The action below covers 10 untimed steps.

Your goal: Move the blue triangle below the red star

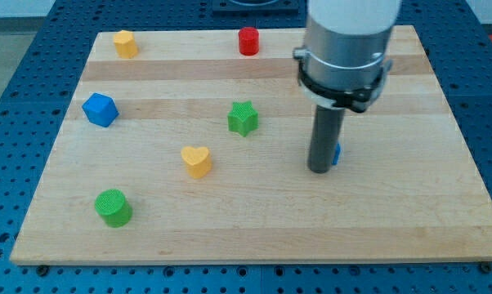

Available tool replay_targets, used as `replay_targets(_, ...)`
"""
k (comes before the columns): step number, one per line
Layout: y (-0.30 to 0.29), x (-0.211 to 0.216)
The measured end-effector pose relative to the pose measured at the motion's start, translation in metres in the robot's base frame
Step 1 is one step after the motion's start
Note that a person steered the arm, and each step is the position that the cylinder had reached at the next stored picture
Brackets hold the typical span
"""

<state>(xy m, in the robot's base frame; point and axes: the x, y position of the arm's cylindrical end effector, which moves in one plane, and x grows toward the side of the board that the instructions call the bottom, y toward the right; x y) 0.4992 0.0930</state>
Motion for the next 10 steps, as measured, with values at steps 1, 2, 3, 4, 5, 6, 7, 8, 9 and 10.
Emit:
replay_targets(1, 0.014, -0.004)
replay_targets(2, 0.015, -0.014)
replay_targets(3, 0.013, -0.026)
replay_targets(4, 0.011, -0.039)
replay_targets(5, 0.006, -0.052)
replay_targets(6, -0.005, -0.064)
replay_targets(7, -0.019, -0.076)
replay_targets(8, -0.026, -0.088)
replay_targets(9, -0.016, -0.095)
replay_targets(10, 0.004, -0.095)
